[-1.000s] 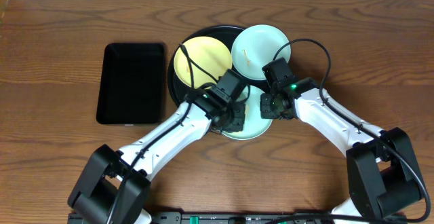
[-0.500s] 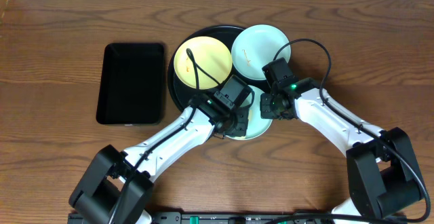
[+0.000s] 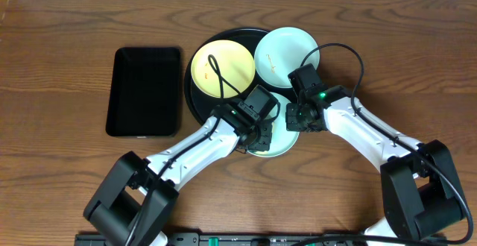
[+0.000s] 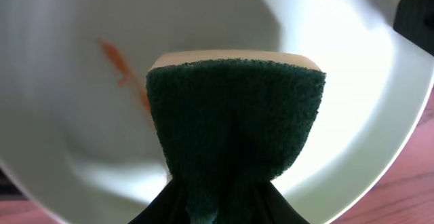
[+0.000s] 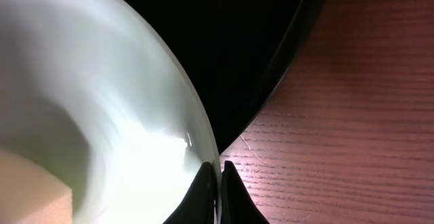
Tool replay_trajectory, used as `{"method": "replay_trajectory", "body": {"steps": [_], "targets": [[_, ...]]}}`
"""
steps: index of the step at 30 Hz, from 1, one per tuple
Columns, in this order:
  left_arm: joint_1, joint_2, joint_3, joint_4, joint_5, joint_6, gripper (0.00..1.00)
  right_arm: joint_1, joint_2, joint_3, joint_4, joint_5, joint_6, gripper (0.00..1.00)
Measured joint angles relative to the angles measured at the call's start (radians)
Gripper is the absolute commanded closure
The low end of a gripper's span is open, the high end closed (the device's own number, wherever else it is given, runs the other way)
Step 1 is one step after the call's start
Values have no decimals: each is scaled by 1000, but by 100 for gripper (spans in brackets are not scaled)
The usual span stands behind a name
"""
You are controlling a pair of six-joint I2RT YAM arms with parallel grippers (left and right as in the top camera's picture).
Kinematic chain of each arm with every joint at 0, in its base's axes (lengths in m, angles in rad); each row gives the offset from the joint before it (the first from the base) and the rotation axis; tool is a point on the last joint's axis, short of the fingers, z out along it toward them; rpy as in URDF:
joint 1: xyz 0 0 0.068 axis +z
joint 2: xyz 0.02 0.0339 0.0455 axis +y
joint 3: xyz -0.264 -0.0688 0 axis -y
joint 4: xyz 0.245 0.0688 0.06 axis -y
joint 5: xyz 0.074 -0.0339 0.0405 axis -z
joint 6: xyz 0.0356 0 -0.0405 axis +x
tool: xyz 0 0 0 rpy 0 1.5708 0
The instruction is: Clean dirty plates on tray and stack at the side
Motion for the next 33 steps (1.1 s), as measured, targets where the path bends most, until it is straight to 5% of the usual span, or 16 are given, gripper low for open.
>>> {"method": "replay_trajectory", "body": {"steps": [33], "targets": [[-6,30,3,72,-76,-2,92,0,-1,0,-5,3,0,99]]}}
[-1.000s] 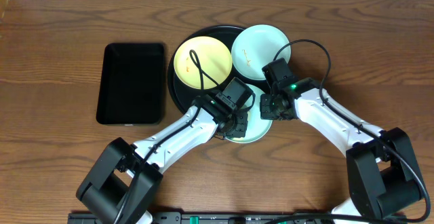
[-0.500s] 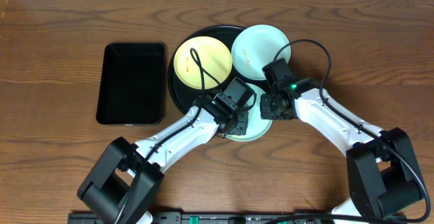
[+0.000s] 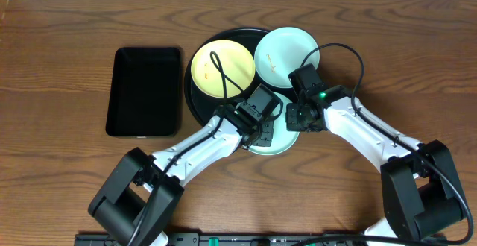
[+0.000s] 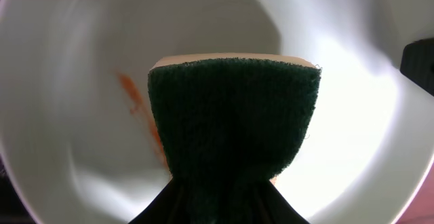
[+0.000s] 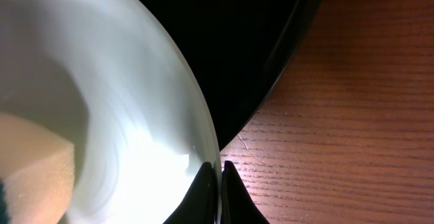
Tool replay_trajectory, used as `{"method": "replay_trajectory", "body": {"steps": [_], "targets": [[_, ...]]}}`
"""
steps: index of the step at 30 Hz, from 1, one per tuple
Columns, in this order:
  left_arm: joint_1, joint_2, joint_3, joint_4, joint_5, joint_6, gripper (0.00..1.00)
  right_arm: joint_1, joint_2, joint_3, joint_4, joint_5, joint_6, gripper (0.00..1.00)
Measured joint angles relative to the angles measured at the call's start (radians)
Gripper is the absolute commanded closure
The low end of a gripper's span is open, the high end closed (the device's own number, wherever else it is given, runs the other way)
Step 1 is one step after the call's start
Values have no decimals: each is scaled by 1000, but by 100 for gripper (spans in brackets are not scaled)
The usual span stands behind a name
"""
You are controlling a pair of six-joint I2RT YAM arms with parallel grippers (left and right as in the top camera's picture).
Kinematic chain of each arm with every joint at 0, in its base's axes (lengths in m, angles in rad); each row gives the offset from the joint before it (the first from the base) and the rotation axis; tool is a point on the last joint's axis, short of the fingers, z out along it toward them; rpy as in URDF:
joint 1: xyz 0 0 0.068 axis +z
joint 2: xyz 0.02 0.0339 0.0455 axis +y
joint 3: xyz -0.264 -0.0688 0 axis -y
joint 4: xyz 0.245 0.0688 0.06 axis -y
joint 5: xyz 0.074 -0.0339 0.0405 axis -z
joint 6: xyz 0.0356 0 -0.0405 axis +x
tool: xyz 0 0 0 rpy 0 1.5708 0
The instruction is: Clean dirty plates on tray and stack at the side
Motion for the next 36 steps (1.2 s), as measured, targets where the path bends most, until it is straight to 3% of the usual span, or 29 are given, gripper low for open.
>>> {"method": "replay_trajectory", "body": {"steps": [36], "targets": [[0,37,5,85,-164,49,92,0,0,0,-3,3,0,99]]}}
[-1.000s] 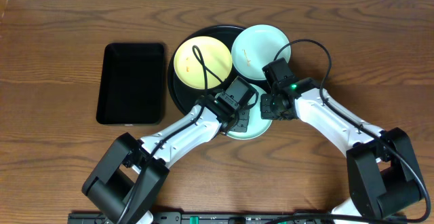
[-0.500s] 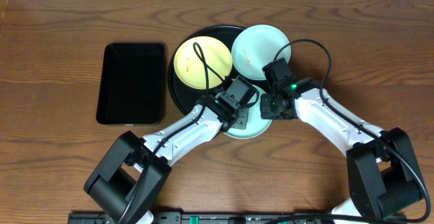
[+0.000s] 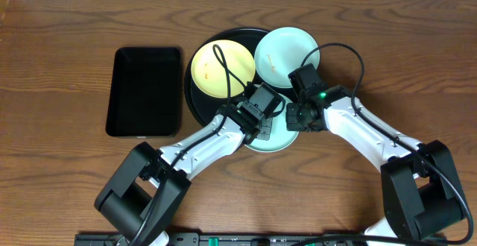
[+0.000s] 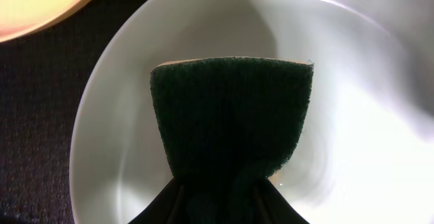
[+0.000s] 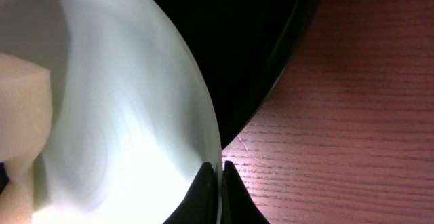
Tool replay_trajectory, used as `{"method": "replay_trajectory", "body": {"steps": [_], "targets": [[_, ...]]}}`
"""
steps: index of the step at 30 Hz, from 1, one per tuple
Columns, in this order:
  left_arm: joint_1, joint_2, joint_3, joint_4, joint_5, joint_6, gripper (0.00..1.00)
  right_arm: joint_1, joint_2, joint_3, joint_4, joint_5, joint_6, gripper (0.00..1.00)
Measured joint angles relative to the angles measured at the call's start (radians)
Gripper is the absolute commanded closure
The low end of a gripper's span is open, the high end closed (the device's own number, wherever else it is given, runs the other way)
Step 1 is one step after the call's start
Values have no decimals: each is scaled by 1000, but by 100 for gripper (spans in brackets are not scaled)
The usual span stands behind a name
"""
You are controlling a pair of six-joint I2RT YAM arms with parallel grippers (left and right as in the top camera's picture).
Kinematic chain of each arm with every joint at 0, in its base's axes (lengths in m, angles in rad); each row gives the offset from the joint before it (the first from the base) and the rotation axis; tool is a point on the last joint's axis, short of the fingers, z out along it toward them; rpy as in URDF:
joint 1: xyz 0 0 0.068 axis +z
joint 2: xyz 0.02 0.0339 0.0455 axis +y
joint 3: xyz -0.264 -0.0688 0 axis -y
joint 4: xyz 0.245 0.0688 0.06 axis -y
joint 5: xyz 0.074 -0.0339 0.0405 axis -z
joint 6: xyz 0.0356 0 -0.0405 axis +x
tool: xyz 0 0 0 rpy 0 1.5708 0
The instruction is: Clean dirty plates on tray and stack at the side
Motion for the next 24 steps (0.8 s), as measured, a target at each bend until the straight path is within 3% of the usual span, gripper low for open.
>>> {"method": "replay_trajectory", "body": {"steps": [24], "targets": [[-1,35,0,77,-111,11,92,0,0,0,0,0,0,99]]}}
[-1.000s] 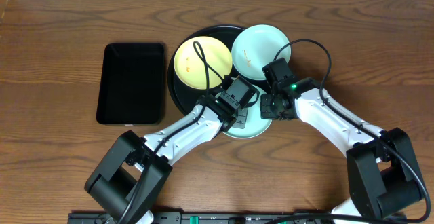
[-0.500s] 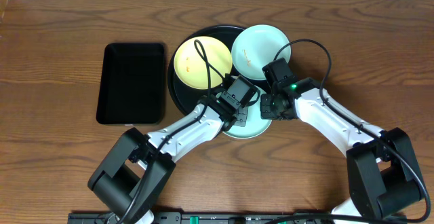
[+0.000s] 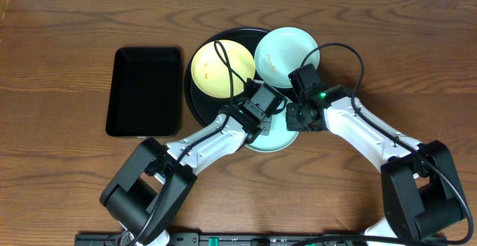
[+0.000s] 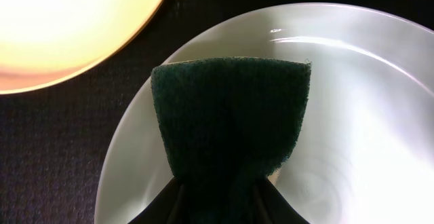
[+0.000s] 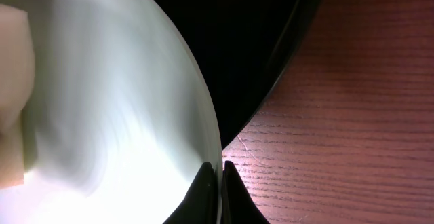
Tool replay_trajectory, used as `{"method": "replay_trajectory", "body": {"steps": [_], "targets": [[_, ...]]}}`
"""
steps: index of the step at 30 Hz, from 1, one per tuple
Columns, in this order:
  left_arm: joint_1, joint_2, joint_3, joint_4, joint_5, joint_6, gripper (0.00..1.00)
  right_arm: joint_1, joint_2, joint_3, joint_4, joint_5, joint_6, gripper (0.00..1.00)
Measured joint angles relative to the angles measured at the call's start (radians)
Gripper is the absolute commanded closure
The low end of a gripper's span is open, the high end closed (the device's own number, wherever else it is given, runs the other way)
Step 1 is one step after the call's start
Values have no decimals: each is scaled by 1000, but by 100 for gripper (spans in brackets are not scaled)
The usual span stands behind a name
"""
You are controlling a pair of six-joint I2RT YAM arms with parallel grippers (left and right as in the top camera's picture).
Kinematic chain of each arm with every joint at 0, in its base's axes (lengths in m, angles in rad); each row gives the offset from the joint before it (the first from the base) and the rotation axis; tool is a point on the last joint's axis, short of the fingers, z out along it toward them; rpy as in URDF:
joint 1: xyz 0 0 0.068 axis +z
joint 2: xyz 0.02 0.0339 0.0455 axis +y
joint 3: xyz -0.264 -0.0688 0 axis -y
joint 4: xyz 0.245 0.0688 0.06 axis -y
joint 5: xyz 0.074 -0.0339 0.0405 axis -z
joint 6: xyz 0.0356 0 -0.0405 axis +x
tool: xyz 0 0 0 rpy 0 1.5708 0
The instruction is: Clean dirty plates on tray and stack at the side
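Observation:
A pale green plate lies at the front of the round black tray. My left gripper is shut on a dark green sponge over this plate. No stain shows on the bare part of the plate. My right gripper is shut on the plate's rim. A yellow plate and a second pale green plate with orange marks sit further back on the tray.
A black rectangular tray lies to the left on the wooden table. The left arm's cable loops over the yellow plate. The round tray's edge meets bare wood at the right.
The sponge has moved toward the plate's far rim, near the yellow plate. The right gripper still pinches the rim in the same place.
At first the sponge lay in the plate beside an orange streak while the right gripper held the rim. The streak still showed a second later. By the last earlier moment no streak showed, and now the sponge is at the far rim.

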Motion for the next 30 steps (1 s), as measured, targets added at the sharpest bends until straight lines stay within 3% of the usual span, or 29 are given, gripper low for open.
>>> {"method": "replay_trajectory", "body": {"steps": [8,24,30], "targets": [[0,6,0,19,-13,3,92,0,0,0,0,0,0,99],[21,23,-2,183,-119,132,92,0,0,0,-1,-2,0,99],[61,-96,38,179,-125,150,92,0,0,0,-1,-2,0,99]]}}
